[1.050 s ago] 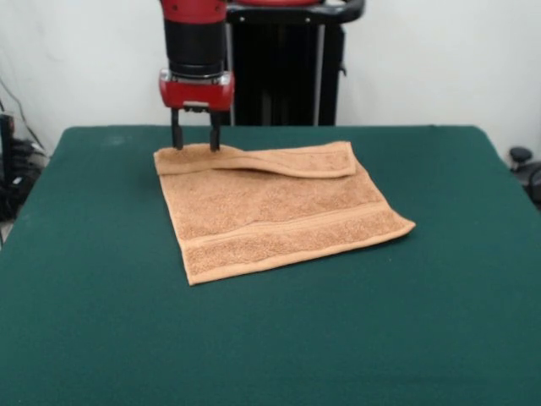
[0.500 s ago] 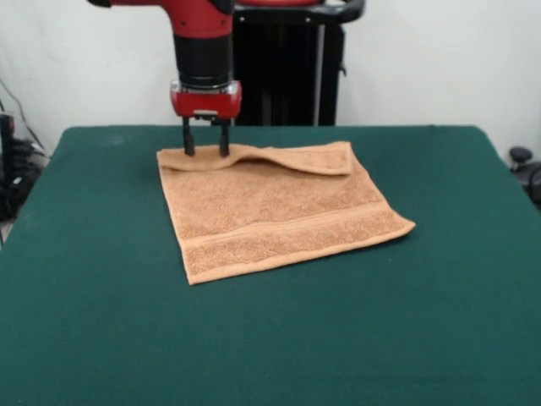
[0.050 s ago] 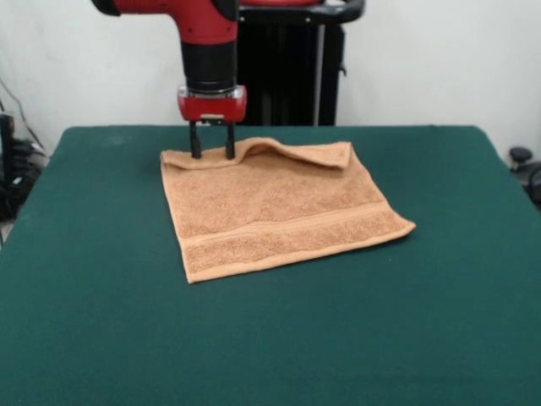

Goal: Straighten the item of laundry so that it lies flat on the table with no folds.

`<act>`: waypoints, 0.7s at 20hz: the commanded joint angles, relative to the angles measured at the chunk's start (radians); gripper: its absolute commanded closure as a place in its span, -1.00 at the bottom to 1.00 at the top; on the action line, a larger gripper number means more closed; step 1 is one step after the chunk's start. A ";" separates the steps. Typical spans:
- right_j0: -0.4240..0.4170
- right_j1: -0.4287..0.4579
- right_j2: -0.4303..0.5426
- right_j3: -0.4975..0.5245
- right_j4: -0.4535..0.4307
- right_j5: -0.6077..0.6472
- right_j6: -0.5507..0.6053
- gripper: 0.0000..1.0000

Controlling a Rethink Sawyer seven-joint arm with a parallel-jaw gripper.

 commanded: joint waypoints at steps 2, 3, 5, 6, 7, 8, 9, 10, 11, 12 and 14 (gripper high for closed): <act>0.056 0.071 -0.002 -0.045 -0.026 -0.064 0.074 -1.00; 0.056 0.072 -0.005 -0.044 -0.026 -0.069 0.073 -1.00; 0.055 0.075 -0.007 -0.042 -0.029 -0.075 0.066 -1.00; 0.055 0.077 -0.007 -0.042 -0.031 -0.076 0.063 -1.00; 0.055 0.082 -0.007 -0.042 -0.031 -0.080 0.062 -1.00; 0.056 0.088 -0.008 -0.044 -0.032 -0.085 0.061 -1.00; 0.054 0.094 -0.007 -0.045 -0.032 -0.088 0.061 -1.00; 0.055 0.095 -0.008 -0.044 -0.031 -0.091 0.062 -1.00; 0.058 0.092 -0.012 -0.039 -0.028 -0.094 0.064 -1.00; 0.059 0.080 -0.012 -0.030 -0.025 -0.088 0.065 -1.00; 0.060 0.052 -0.012 -0.011 -0.021 -0.072 0.065 -1.00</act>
